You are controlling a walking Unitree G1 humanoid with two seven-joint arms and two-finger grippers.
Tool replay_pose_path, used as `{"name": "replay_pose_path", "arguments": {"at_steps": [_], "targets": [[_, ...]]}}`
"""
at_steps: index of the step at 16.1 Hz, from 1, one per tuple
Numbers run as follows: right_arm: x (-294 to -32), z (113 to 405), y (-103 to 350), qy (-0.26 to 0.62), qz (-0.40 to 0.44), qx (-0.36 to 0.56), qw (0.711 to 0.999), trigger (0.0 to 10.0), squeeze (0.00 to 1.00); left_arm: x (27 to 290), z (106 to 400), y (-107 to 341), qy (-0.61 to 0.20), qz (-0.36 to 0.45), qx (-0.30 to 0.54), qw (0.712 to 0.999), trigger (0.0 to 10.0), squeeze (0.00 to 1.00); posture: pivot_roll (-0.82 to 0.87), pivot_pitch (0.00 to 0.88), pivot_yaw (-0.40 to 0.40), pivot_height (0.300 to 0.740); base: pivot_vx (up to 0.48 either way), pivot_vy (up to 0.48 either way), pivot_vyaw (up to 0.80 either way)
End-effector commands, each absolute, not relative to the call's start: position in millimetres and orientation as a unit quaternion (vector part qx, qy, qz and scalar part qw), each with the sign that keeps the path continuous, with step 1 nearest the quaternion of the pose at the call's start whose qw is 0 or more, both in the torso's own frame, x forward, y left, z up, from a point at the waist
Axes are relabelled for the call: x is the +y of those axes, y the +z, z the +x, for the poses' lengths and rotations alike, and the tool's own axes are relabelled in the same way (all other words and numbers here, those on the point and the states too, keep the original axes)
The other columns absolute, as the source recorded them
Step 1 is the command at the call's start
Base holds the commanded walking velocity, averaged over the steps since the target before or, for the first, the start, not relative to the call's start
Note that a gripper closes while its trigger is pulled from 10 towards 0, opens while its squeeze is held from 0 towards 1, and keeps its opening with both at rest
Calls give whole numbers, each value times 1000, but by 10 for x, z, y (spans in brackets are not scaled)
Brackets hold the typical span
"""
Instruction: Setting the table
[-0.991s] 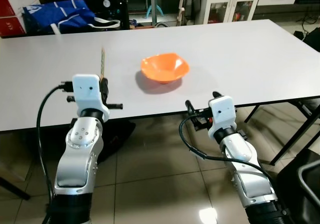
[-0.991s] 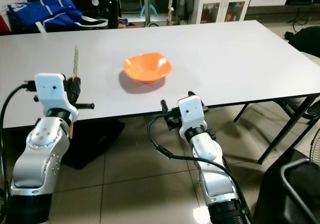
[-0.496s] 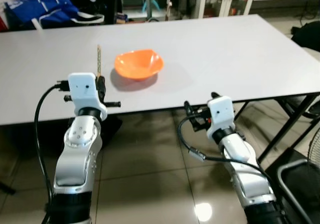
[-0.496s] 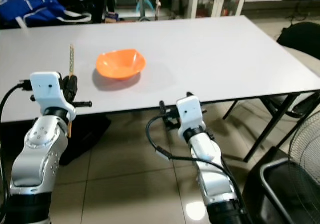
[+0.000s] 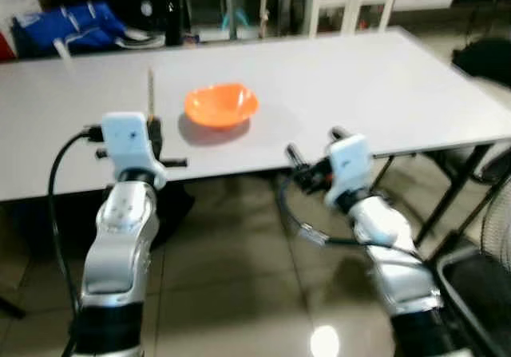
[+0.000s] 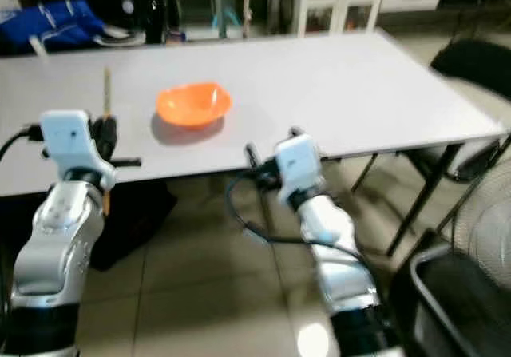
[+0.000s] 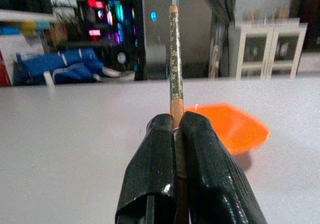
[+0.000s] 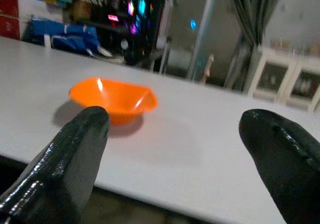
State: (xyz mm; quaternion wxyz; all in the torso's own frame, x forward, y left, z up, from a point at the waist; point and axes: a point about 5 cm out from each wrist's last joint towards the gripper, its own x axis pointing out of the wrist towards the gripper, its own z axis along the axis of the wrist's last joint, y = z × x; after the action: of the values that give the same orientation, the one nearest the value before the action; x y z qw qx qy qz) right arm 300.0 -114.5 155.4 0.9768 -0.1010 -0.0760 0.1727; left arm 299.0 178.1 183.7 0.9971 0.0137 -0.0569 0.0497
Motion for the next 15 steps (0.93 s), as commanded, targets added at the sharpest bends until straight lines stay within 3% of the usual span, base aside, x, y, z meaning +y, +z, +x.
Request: {"name": "replay_pose_path", "arguments": {"at_steps": [1, 11, 15], "targets": [[-1177, 3019, 1563, 173, -101, -71, 977, 10000, 0, 1797, 2991, 1823, 55, 12, -52, 997, 0, 0, -75, 0, 59, 740, 480, 0, 0], [-1150, 2895, 1480, 227, -99, -47, 968, 10000, 0, 1684, 3144, 1931, 17, 39, -45, 998, 0, 0, -93, 0, 78, 740, 480, 0, 0], [-1052, 2813, 1416, 236, -88, -37, 967, 10000, 0, 1601, 3164, 1971, 2, 13, -51, 999, 0, 0, -96, 0, 89, 740, 480, 0, 0]]}}
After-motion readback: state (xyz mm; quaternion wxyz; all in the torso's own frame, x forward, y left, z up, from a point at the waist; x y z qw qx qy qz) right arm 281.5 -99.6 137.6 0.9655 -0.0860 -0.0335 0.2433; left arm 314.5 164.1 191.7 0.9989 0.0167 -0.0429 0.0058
